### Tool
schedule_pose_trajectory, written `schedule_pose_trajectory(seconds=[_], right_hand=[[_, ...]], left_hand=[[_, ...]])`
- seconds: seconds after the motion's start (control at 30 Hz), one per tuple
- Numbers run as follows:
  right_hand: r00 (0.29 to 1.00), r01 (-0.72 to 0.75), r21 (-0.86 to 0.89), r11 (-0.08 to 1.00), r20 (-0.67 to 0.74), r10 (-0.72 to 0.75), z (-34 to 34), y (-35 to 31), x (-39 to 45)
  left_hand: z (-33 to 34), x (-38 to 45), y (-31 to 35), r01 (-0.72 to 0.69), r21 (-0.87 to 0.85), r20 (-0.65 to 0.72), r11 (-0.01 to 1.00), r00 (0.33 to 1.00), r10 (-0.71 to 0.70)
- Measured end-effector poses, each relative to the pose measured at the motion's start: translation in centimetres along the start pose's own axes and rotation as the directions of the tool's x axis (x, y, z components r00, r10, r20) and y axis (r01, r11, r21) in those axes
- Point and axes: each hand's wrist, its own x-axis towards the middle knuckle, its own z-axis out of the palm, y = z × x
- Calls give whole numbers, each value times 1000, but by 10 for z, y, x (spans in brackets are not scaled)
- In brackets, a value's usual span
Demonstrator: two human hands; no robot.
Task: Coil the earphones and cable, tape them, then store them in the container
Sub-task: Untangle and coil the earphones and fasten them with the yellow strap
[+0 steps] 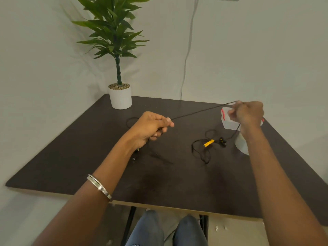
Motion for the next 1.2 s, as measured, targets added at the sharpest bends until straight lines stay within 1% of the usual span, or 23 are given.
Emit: schedule_pose_trajectory(seconds=[0.03, 0.07, 0.1, 0.13, 0.17, 0.2, 0.27, 0.33, 0.4, 0.43, 0.53, 0.63, 0.7, 0.73, 0.77, 0.83, 0.87, 0.9, 0.97, 1.03, 1.1, 1.13, 1.2], right_hand=[[996, 54, -210, 976, 82, -38, 0, 6, 3], [978, 139, -423, 895, 199, -58, 1, 10, 2], [945, 240, -564, 790, 323, -57, 2, 9, -5], [899, 344, -620, 706, 435, -56, 4, 6, -13], [816, 466, -579, 668, 573, -73, 7, 4, -19], [716, 537, -467, 703, 692, -87, 10, -1, -27], [544, 513, -203, 834, 828, -133, 19, -11, -47], [501, 478, -47, 877, 835, -229, 29, -15, -59], [545, 462, 43, 886, 774, -322, 35, -19, -64], [595, 432, 81, 898, 723, -351, 37, -19, -61], [805, 283, 169, 944, 494, -330, 34, -13, -44], [934, 251, 102, 962, 236, -269, 26, -4, -19], [974, 218, 14, 976, 62, -218, 21, 2, -9], [977, 211, -48, 976, 26, -210, 19, 5, -7], [975, 220, -145, 965, 69, -212, 17, 8, -5], [925, 321, -394, 861, 327, -196, 15, 12, -9], [855, 424, -440, 792, 483, -190, 15, 11, -14], [767, 506, -397, 765, 613, -189, 15, 8, -20], [587, 560, -194, 805, 779, -220, 20, -2, -40], [475, 593, -38, 805, 823, -311, 29, -6, -56], [469, 592, 55, 804, 788, -399, 39, -7, -63], [510, 544, 107, 832, 745, -429, 42, -6, -61], [659, 386, 194, 902, 626, -417, 45, -2, -52]], left_hand=[[0, 1, -1, 7, -34, -17, 999, 1000, -8], [1, 2, -2, 8, -58, -32, 998, 999, -10], [3, 4, -1, 4, -77, -39, 997, 999, -7], [5, 5, -1, -4, -87, -43, 996, 999, 0], [8, 6, 1, -12, -92, -45, 996, 999, 8], [11, 7, 2, -19, -94, -45, 995, 999, 15], [17, 8, 7, -26, -106, -33, 994, 999, 23], [22, 9, 13, -27, -143, -9, 989, 1000, 26], [24, 8, 18, -22, -202, 21, 979, 999, 27], [23, 8, 19, -14, -235, 40, 972, 999, 25], [18, 5, 18, 25, -326, 108, 945, 994, 11], [13, 1, 14, 78, -399, 155, 914, 988, -17], [11, -1, 10, 110, -430, 187, 896, 982, -31], [10, -2, 9, 124, -439, 202, 890, 979, -36], [11, -3, 8, 134, -445, 212, 885, 976, -41], [13, -4, 8, 147, -453, 218, 879, 975, -51], [14, -3, 9, 155, -458, 217, 875, 974, -59], [17, -3, 10, 167, -465, 216, 869, 974, -72], [22, -3, 13, 191, -486, 223, 853, 971, -90], [26, -4, 15, 206, -511, 254, 834, 964, -83], [27, -6, 17, 223, -528, 292, 819, 954, -71], [27, -7, 17, 232, -535, 310, 812, 948, -67], [25, -10, 17, 244, -546, 328, 801, 943, -64]])
